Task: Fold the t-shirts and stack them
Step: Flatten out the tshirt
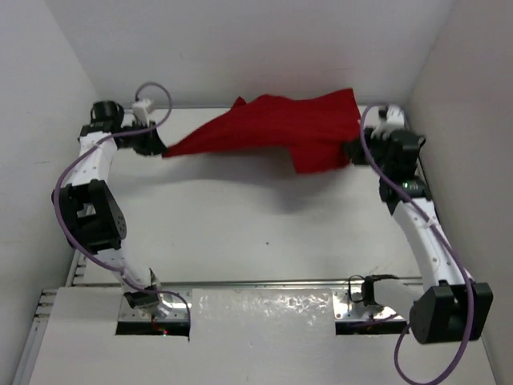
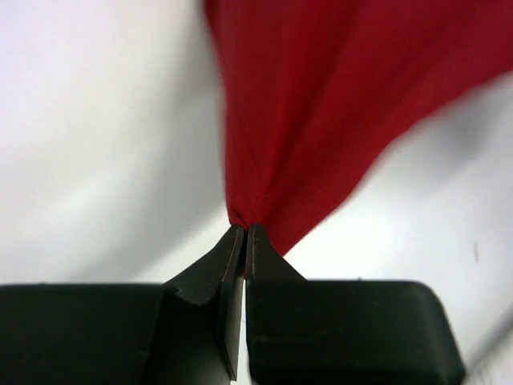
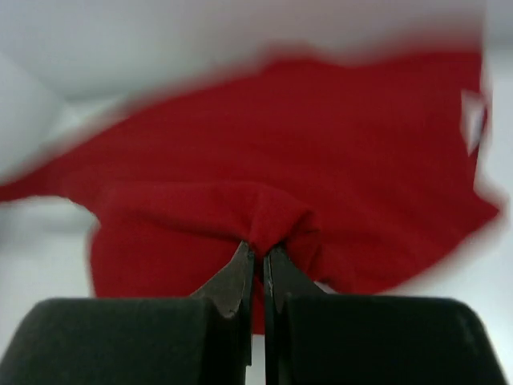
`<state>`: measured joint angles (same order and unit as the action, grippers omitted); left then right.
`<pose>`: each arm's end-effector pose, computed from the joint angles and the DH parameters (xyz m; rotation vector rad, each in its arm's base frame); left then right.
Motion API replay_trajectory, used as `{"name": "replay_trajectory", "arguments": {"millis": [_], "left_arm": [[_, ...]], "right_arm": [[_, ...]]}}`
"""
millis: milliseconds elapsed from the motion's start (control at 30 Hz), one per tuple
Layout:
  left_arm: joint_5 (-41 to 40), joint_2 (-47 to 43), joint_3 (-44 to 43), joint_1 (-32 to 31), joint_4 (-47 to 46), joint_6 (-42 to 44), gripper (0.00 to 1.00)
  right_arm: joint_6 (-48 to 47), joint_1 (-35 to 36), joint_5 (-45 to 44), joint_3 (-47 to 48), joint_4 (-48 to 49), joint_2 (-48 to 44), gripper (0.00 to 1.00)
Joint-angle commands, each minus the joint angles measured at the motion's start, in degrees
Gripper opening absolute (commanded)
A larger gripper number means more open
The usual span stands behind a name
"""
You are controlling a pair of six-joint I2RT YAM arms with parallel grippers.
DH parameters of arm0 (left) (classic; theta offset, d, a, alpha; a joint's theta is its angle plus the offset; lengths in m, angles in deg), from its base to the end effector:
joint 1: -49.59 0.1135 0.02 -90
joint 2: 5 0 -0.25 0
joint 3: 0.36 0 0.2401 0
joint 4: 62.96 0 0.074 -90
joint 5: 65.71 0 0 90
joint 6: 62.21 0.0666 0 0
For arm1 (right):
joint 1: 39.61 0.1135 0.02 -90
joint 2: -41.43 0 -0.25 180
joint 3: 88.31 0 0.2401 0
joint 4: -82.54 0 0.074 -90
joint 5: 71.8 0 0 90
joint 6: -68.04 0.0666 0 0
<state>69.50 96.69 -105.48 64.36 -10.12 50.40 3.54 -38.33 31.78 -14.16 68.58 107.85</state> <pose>0.3882 0.0535 0.2809 0.4820 2.1435 -0.5991 0.2954 0.0222 0.3599 0.1788 1.6970 0.5489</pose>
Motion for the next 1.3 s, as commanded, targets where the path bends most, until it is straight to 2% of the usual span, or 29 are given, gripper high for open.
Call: {"name": "replay_trajectory", "arguments": {"millis": [0, 33, 100, 133, 200, 267, 300, 400, 533, 733, 867, 1067, 1267], "left_arm": [[-4.5, -10.3, 9.8, 1.0, 15.8, 15.2, 0.0], [-7.1, -13.2, 12.6, 1.1, 16.7, 18.1, 0.0], [-10.5, -16.9, 20.8, 1.0, 18.7, 20.1, 0.0], [-13.1, -17.7, 22.9, 1.1, 20.0, 22.9, 0.0], [-15.6, -18.6, 29.4, 1.2, 22.9, 24.9, 0.0], [-17.7, -18.9, 34.8, 1.4, 24.1, 27.4, 0.0], [-18.7, -19.2, 36.2, 1.7, 24.1, 27.8, 0.0], [-20.1, -19.9, 38.7, 2.3, 24.5, 27.8, 0.0], [-20.7, -20.8, 38.4, 3.8, 27.6, 28.2, 0.0], [-19.6, -21.1, 36.8, 5.0, 28.8, 26.7, 0.0], [-16.6, -19.3, 34.2, 5.6, 24.3, 19.8, 0.0], [-15.7, -15.1, 30.0, 7.3, 21.3, 15.5, 0.0], [-14.0, -10.4, 27.2, 7.3, 18.4, 12.5, 0.0]], "right_arm": [[-4.8, 0.4, -1.8, -14.7, -9.1, -9.4, 0.0], [-4.9, 0.5, -2.0, -21.6, -10.8, -15.7, 0.0], [-5.1, 0.6, -2.2, -30.5, -17.5, -21.8, 0.0], [-4.9, 0.7, -2.8, -33.2, -19.9, -27.6, 0.0], [-3.2, 0.7, -2.9, -41.0, -26.2, -32.9, 0.0], [1.9, 1.4, 0.0, -45.4, -26.5, -39.5, 0.0], [4.2, 1.7, 1.3, -48.5, -25.7, -40.9, 0.0], [6.7, 2.0, 1.4, -49.7, -26.5, -41.7, 0.0], [5.7, 2.0, 1.6, -49.3, -26.8, -39.8, 0.0], [4.4, 2.1, 2.9, -45.2, -19.5, -32.9, 0.0], [1.7, 2.0, 3.4, -38.8, -15.6, -20.4, 0.0], [-3.3, 2.1, 2.6, -30.9, -8.8, -7.0, 0.0], [-7.6, 2.0, 2.6, -24.3, -7.0, 5.0, 0.0]]}}
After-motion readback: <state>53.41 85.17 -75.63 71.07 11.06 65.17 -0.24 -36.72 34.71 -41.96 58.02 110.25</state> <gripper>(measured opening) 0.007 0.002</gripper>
